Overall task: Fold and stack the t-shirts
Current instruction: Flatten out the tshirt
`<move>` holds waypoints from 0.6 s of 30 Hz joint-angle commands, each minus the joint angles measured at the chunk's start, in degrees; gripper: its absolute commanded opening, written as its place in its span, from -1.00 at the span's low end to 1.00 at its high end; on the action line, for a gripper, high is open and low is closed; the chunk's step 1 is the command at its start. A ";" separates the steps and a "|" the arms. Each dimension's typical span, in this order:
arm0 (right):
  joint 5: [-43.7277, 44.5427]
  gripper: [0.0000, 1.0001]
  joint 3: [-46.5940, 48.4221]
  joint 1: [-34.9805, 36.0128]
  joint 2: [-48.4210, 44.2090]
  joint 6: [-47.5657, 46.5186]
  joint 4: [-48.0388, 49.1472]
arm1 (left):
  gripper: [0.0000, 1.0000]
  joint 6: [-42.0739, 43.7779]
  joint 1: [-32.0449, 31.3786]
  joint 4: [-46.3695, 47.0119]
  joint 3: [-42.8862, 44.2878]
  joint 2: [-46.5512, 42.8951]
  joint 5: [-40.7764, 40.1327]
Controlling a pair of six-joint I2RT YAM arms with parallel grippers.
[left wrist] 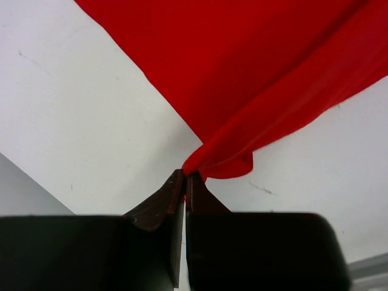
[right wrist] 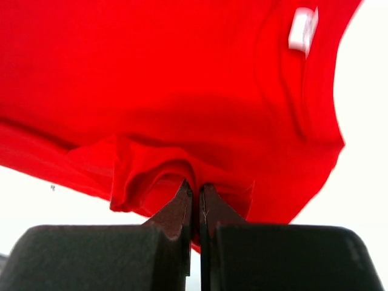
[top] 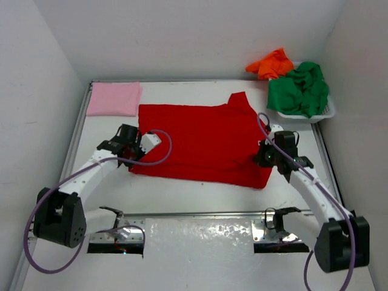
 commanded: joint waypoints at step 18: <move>1.53 -1.00 13.58 0.14 16.40 -16.12 6.87 | -1.00 -3.01 2.09 12.29 10.17 13.09 -8.14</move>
